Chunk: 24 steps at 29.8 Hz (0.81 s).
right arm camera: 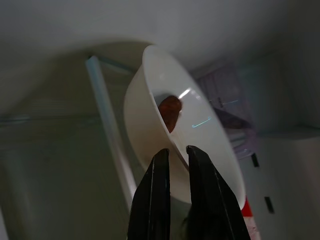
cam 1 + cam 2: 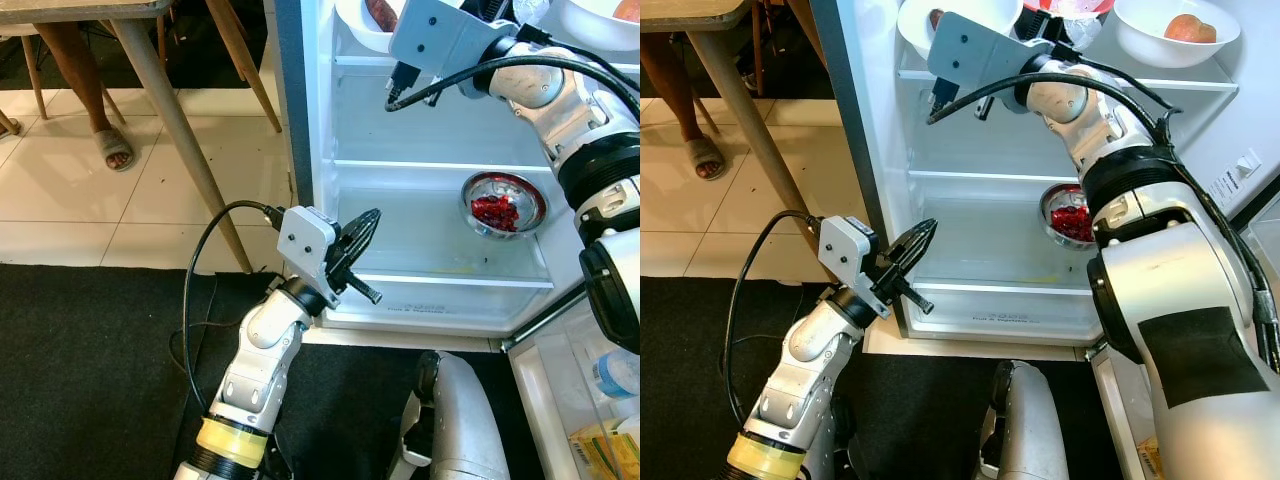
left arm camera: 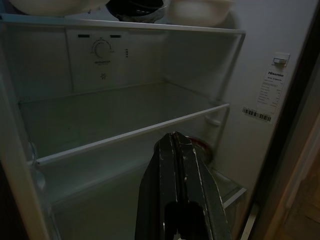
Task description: Restocking fridge
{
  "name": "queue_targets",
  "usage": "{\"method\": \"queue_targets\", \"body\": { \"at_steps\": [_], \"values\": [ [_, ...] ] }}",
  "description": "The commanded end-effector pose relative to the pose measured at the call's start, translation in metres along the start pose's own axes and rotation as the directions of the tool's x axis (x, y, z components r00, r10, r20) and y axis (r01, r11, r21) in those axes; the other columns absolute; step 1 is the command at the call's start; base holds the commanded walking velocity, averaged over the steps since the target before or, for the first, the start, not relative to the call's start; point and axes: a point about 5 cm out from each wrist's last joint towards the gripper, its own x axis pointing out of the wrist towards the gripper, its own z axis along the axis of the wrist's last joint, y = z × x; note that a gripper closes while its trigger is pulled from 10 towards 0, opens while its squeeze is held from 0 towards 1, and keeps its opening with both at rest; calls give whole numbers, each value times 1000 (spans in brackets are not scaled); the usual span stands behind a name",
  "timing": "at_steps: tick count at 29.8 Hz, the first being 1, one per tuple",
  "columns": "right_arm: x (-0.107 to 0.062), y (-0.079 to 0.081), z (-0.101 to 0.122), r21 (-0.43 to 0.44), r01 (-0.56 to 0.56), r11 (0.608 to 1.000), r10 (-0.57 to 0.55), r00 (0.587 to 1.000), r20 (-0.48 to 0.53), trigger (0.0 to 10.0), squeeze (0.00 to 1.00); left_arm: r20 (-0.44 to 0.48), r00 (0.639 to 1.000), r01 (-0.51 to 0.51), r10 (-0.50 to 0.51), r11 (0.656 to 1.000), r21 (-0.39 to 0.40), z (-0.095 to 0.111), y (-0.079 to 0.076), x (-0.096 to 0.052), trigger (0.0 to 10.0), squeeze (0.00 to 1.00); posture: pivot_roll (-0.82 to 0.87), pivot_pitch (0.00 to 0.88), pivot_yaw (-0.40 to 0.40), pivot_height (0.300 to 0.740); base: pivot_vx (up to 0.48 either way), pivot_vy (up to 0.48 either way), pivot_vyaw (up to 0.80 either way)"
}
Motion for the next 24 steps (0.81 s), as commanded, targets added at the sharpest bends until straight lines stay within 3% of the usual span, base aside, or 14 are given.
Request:
{"method": "queue_targets", "body": {
  "at_steps": [1,13,24],
  "values": [
    [-1,-7,3,-12,26,1000,-26,1000,14,10000,0,1,1000,8,-8,1000,-3,1,-2,0,10000,0,-58,303,-5,517,0,0,0],
    [4,-13,20,-28,38,999,-35,996,84,10000,0,4,1000,12,-12,1000,-8,1,-3,1,10000,0,-67,303,-4,517,0,0,0],
    [16,1,40,-78,-15,997,25,991,132,10000,0,5,1000,11,-11,1000,-9,1,-3,1,10000,0,-68,306,-8,517,0,0,0]
  ]
}}
